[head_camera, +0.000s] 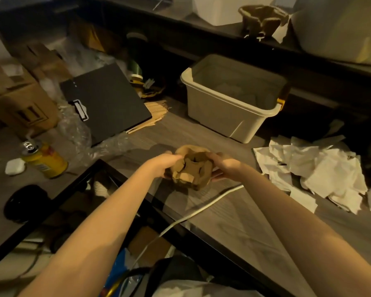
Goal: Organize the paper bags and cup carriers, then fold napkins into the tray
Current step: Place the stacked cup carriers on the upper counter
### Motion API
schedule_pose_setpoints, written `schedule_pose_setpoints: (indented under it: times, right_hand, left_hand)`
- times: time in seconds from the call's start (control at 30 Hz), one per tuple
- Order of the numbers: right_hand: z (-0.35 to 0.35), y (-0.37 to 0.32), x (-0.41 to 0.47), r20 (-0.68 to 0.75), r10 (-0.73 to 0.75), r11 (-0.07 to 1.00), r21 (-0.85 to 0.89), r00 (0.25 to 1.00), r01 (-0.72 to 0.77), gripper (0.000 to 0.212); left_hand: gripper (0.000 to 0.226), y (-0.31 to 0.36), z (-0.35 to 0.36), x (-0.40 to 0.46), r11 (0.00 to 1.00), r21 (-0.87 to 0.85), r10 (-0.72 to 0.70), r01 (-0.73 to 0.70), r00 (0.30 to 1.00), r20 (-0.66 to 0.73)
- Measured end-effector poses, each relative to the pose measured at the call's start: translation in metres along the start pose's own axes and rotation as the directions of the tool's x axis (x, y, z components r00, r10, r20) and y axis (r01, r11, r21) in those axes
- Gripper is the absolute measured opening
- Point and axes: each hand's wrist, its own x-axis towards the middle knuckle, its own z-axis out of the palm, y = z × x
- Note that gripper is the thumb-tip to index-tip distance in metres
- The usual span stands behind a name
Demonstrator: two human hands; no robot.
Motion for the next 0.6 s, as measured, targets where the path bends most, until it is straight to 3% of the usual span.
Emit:
schedule_pose_setpoints:
  times: [0.13,0.3,0.43,0.6]
  right_hand:
    - [-0.016,-0.023,-0.008,-0.073,-0.039,0.997,0.067,0.997,0.044,0.047]
    - [-0.049,-0.076,-0.03,-0.116,-0.18,0.979,0.076,0.977,0.19,0.051]
    - [-0.076,-0.122,-0.051,-0.183,-0.282,0.956,0.03,0.942,0.292,0.046]
    - [-0.105,-0.164,-0.065,-0.256,-0.387,0.897,0.116,0.886,0.426,0.046]
  left_hand:
    - [0.065,0.024,-0.01,-0.007,0.997,-0.019,0.081,-0.081,0.997,-0.012]
    - [0.053,0.084,-0.029,-0.037,0.967,-0.086,0.239,-0.24,0.971,-0.021]
    - [0.048,0.136,-0.041,-0.066,0.914,-0.075,0.397,-0.399,0.917,-0.044]
    - [0.046,0.192,-0.05,-0.093,0.834,-0.063,0.538,-0.548,0.834,-0.121]
